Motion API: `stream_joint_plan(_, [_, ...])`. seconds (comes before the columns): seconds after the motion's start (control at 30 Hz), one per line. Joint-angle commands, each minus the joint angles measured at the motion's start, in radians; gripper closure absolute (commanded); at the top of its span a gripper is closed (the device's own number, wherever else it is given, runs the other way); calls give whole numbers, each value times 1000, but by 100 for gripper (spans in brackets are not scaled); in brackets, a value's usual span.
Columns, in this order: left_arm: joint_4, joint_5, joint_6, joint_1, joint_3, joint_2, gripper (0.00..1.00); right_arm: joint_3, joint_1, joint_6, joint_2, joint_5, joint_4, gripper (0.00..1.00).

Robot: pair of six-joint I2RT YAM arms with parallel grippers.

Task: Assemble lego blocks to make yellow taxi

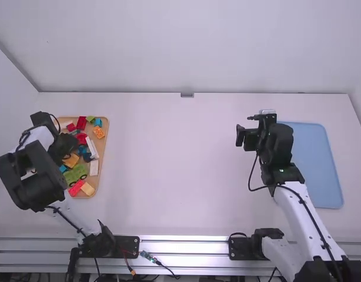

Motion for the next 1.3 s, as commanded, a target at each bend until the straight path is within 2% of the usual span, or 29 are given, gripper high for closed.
stream_joint_plan(0.0, [16, -3, 1, -2, -39, 6, 20, 39, 5, 3, 5, -6, 0, 1])
stream_joint_plan(0.27, [107, -3, 0, 3, -107, 6, 21, 39, 5, 3, 5, -6, -2, 1])
stream_joint_plan(0.53, [70, -4, -8, 3, -114, 6, 23, 39, 5, 3, 5, -6, -3, 1])
stream_joint_plan(0.83, [190, -1, -34, 3, -200, 6, 25, 39, 5, 3, 5, -5, -3, 1])
stream_joint_plan(0.9, [196, -4, -34, 3, -208, 6, 31, 39, 5, 3, 5, -6, -3, 1])
stream_joint_plan(1.07, [195, 0, -34, 3, -206, 6, 36, 39, 5, 3, 5, -6, -3, 1])
stream_joint_plan(1.1, [192, -1, -35, 3, -206, 6, 36, 39, 6, 3, 5, -6, -3, 1])
stream_joint_plan(1.27, [174, -4, -50, 3, -200, 5, 17, 39, 5, 3, 5, -6, -3, 1])
